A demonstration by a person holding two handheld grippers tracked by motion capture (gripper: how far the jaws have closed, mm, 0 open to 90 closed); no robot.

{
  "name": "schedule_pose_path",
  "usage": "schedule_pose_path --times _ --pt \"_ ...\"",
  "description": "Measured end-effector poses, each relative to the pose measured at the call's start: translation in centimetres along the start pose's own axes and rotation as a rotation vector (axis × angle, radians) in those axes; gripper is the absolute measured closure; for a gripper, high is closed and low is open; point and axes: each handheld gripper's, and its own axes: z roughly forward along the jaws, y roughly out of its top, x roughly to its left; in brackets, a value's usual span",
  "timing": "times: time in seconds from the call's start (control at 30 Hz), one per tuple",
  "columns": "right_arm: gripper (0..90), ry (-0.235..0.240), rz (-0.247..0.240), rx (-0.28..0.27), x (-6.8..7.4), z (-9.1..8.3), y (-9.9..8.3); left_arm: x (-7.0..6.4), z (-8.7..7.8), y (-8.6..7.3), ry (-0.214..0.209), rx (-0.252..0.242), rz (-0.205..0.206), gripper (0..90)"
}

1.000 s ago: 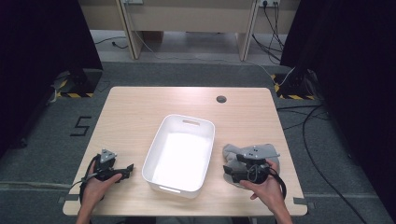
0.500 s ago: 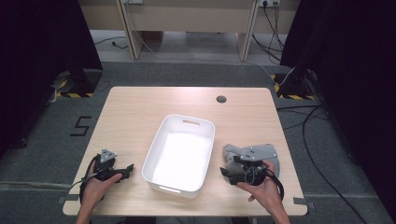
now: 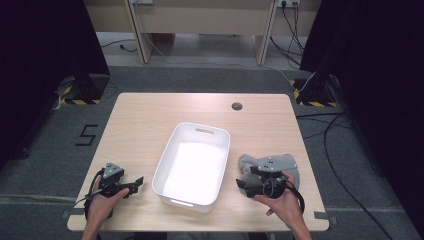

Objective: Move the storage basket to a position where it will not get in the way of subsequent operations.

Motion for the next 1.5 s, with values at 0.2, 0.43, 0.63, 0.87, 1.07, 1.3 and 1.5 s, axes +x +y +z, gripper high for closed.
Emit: schedule_pose_path --times 0.2,0.43,0.63,0.87,1.07,1.3,1.5 --pt "29.0 -0.004 -0.003 -0.001 0.0 -0.2 0.1 -2.7 -2.9 -1.1 -0.068 -0.035 0.034 14.4" --pt "29.0 0.007 0.001 0.011 -0.2 0.2 -0.1 -5.4 -4.5 -2.7 -0.139 -0.038 0.031 14.3" --pt "29.1 -0.001 0.006 0.0 -0.5 -0.2 -0.1 -8.5 -4.7 -2.5 -0.19 -0.064 0.075 14.3" --pt "29.0 -0.005 0.006 -0.012 -0.6 -0.7 0.0 -11.2 -3.0 -2.0 -0.183 -0.056 0.108 14.3" --pt "29.1 0.004 0.004 -0.001 -0.6 -0.4 -0.1 -10.9 -2.2 -1.1 -0.172 -0.067 0.054 9.7" --pt "29.1 0.005 0.005 -0.001 -0.7 -0.4 -0.2 -8.2 -1.6 0.4 -0.141 -0.042 0.016 13.6" --pt "29.1 0.013 0.001 0.002 -0.5 -0.3 0.0 -4.8 -0.4 1.7 -0.12 -0.02 -0.058 12.4"
